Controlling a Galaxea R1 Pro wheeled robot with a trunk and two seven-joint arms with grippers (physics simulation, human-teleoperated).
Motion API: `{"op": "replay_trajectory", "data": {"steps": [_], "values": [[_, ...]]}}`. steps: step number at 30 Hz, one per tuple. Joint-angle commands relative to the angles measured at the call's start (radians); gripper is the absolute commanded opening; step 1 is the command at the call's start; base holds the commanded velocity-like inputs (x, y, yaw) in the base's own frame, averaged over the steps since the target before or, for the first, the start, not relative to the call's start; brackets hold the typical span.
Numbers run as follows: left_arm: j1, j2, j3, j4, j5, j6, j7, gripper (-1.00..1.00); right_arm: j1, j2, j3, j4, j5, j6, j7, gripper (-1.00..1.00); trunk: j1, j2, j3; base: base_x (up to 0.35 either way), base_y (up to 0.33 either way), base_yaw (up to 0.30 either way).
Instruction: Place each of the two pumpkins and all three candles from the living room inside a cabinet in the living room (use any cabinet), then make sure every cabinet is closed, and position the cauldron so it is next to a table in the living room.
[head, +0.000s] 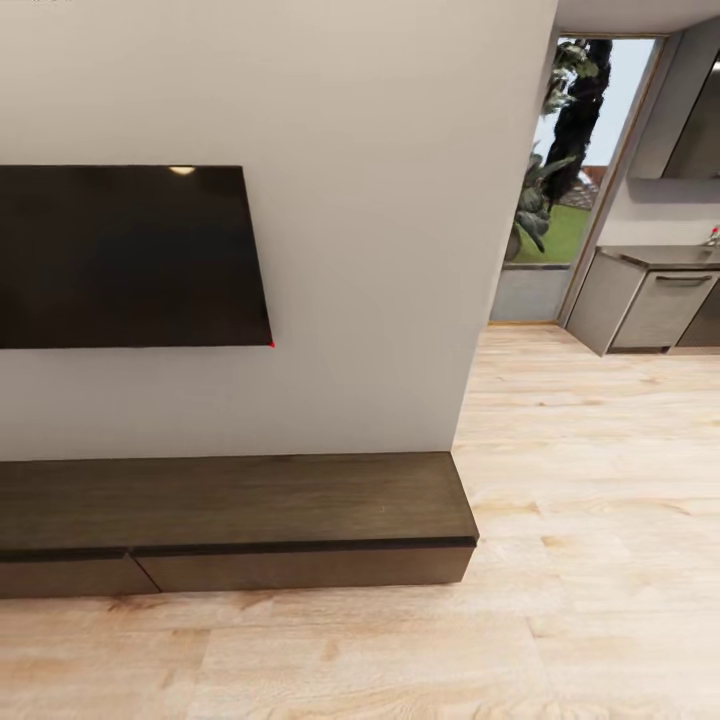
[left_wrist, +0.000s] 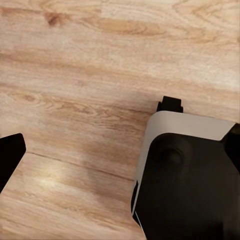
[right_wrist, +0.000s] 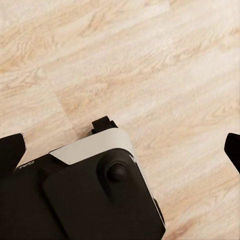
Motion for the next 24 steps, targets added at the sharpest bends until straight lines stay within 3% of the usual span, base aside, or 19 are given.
{"op": "replay_trajectory", "data": {"steps": [1,8,24], "values": [[0.000,0.000,-0.004,-0.002,0.009,0.006,0.004,1.00,-0.001,0.001,0.009,-0.001,-0.010,-0.001,-0.004,1.00,-0.003,0.006,0.001,0.000,0.000,0.000],[0.001,-0.002,-0.004,-0.002,0.009,0.005,0.004,1.00,-0.001,0.006,0.009,-0.001,-0.008,-0.001,-0.004,1.00,-0.030,0.055,0.023,0.000,0.000,0.000],[0.002,-0.003,-0.004,0.030,0.009,-0.032,0.004,1.00,-0.001,0.014,0.009,-0.001,-0.008,0.001,-0.004,1.00,-0.031,0.056,0.024,0.000,0.000,0.000]]}}
